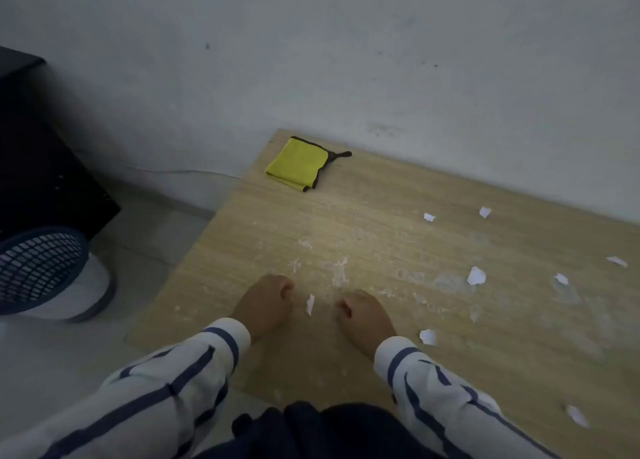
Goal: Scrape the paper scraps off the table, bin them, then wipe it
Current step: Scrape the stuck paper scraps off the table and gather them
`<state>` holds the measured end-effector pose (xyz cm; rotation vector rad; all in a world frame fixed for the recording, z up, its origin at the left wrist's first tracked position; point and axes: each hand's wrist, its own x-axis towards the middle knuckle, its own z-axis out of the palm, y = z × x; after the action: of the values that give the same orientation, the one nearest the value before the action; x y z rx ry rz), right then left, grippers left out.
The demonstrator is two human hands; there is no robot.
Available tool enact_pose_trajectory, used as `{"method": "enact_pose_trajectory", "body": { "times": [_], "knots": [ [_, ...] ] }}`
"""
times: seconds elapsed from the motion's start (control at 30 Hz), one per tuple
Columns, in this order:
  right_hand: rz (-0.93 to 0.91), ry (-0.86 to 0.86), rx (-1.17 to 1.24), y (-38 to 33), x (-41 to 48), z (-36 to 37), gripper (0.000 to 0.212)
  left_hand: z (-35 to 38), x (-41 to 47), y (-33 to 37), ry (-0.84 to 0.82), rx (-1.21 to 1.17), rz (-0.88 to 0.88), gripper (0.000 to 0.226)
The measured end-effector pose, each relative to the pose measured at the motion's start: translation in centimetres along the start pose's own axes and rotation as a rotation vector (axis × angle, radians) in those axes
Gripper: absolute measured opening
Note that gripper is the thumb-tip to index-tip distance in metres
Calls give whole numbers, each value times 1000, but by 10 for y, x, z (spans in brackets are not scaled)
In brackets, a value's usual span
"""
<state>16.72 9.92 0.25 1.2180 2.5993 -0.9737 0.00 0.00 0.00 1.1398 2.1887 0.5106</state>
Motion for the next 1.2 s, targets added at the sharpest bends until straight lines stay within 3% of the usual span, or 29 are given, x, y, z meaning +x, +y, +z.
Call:
{"method": "enact_pose_trajectory", "body": {
  "times": [0.17, 0.27, 0.53, 0.77, 0.83, 0.9, 1.03, 1.2],
  "knots": [
    [-110, 65, -143, -17, 9, 20, 33, 12, 5, -9, 45, 232, 229, 35],
    [-151, 104, -196, -22, 16, 31, 37, 18, 5, -11, 175, 325, 324, 40],
    [-184, 53, -105, -3, 24, 30, 28, 29, 5, -5, 159, 303, 263, 36],
    [-206, 7, -86, 20, 3, 21, 45, 52, -3, 9, 205, 281, 262, 31],
    [-158, 32, -80, 29, 7, 10, 59, 54, -3, 11, 194, 273, 244, 29],
    [-54, 125, -92, 40, 17, -5, 52, 55, -2, 13, 227, 237, 241, 27],
    [86, 163, -201, 56, 39, -23, 49, 55, 3, 15, 292, 199, 181, 33],
    [-17, 167, -261, 58, 53, -32, 45, 59, 16, 23, 271, 259, 113, 53]
  ]
}}
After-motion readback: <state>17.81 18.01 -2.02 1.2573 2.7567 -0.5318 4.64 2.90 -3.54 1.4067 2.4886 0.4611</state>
